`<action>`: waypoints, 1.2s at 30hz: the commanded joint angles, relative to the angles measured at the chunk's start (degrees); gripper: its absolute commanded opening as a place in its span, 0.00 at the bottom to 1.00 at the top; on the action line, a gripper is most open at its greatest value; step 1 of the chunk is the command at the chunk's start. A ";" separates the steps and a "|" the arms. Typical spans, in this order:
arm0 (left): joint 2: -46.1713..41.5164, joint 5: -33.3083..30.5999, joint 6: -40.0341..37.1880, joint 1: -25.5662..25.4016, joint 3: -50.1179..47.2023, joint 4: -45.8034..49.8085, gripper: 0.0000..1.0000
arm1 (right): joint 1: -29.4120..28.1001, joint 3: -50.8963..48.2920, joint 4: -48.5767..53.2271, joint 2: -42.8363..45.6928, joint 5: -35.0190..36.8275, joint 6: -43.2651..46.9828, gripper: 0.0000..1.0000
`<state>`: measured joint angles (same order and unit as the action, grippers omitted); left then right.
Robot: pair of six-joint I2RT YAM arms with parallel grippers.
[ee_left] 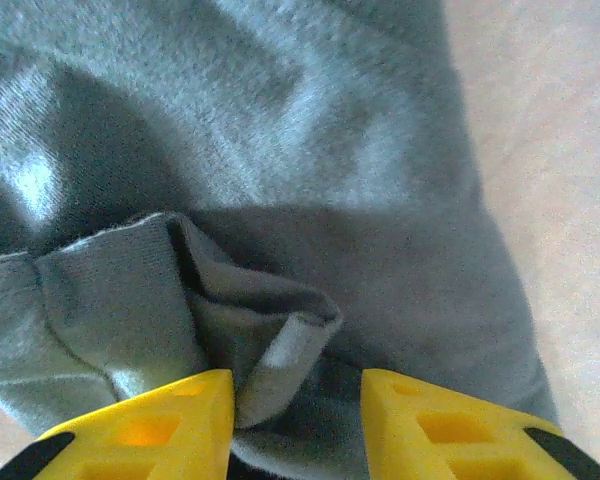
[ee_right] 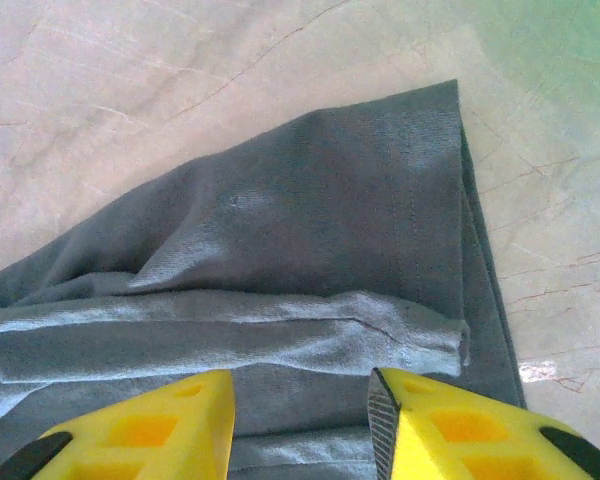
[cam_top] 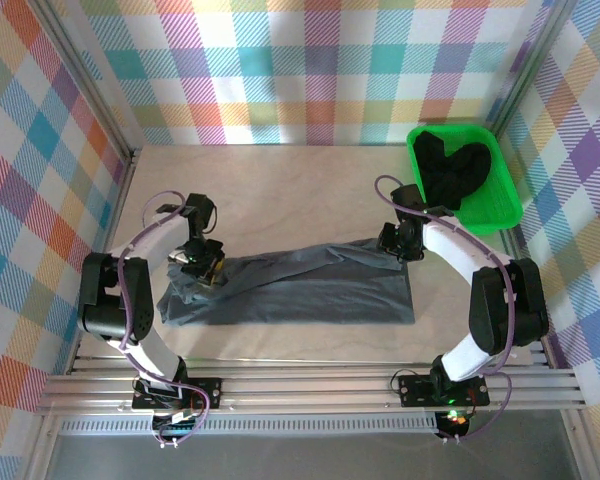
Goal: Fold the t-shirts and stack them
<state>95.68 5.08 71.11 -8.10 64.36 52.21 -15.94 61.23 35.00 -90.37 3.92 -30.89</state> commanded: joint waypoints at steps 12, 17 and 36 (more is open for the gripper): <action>-1.96 0.24 4.35 0.36 -1.85 2.52 0.55 | 0.12 -1.12 -0.01 2.23 -1.54 0.23 0.41; -0.35 -0.31 4.74 0.19 -1.05 1.06 0.48 | 0.17 -0.94 -0.16 1.78 -1.96 0.22 0.40; -9.37 -11.29 2.60 0.93 1.43 4.03 0.00 | 0.10 -1.99 -0.45 2.06 -1.88 0.40 0.39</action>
<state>87.24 -4.08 74.08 -8.05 68.10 54.26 -15.94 59.68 34.92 -88.99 2.90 -30.87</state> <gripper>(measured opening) 0.062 0.387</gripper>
